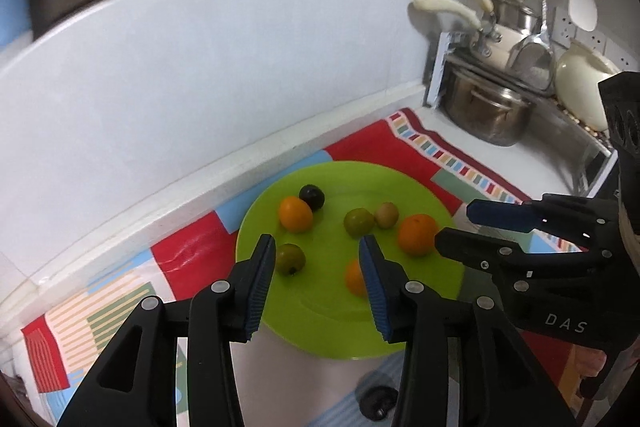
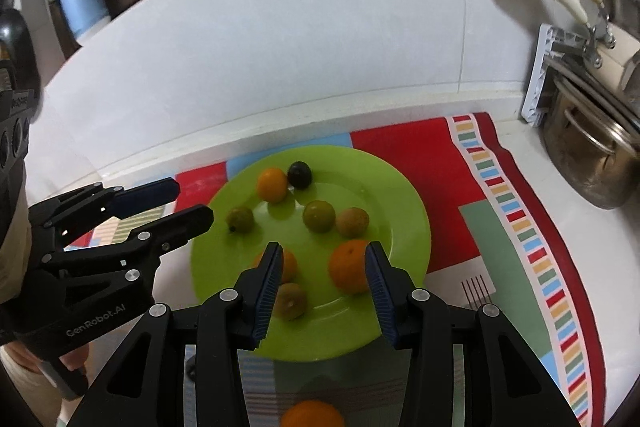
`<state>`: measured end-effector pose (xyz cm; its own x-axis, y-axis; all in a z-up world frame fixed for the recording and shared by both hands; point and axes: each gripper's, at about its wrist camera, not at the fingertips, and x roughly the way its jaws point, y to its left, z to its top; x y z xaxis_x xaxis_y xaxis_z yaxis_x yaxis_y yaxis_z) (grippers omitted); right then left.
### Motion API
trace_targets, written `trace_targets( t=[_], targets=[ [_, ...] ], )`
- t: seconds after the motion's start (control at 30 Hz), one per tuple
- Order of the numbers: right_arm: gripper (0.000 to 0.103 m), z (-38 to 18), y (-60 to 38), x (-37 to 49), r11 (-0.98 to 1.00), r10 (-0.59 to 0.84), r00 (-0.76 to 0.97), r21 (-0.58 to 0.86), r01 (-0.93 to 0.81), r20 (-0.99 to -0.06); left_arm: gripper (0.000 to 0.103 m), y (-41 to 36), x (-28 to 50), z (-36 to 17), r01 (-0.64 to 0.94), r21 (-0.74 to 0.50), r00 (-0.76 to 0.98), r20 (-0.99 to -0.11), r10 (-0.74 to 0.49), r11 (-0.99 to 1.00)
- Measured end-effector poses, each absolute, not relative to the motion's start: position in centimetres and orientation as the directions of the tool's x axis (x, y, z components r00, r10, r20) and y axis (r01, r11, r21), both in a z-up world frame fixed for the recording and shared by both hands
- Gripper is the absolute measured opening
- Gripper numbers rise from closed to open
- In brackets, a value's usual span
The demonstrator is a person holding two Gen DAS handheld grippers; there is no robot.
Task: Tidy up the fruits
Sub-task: 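Withdraw both tools toward the dark plum and the last orange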
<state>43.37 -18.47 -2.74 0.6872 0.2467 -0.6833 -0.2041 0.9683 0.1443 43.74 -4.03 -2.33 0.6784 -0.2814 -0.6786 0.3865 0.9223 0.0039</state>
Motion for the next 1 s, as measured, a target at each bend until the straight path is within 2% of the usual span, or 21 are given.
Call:
trace_targets(
  t=[0.63,0.73,0.87,1.0],
  targets=[
    [0.044,1.4,-18.4,34.8,0.973,0.232,0.761,0.135,-0.189,-0.606,0.054,-3.0,35.6,2.2,0.382,0.02,0.742,-0.603,-0.294,0.924],
    [0.051,1.4,-18.3,33.8,0.974,0.226,0.764,0.133,-0.183,-0.605,0.055,-3.0,34.8,2.3,0.383,0.021,0.743,-0.601,-0.294,0.924],
    [0.052,1.3,-18.2,32.6,0.979,0.204,0.768,0.115,-0.169,-0.607,0.059,-2.7,33.6,2.1,0.381,0.02,0.741,-0.605,-0.292,0.924],
    [0.06,0.9,-18.3,31.4,0.981,0.194,0.767,0.113,-0.158,-0.611,0.061,-2.6,32.7,1.4,0.387,0.023,0.732,-0.616,-0.292,0.922]
  ],
)
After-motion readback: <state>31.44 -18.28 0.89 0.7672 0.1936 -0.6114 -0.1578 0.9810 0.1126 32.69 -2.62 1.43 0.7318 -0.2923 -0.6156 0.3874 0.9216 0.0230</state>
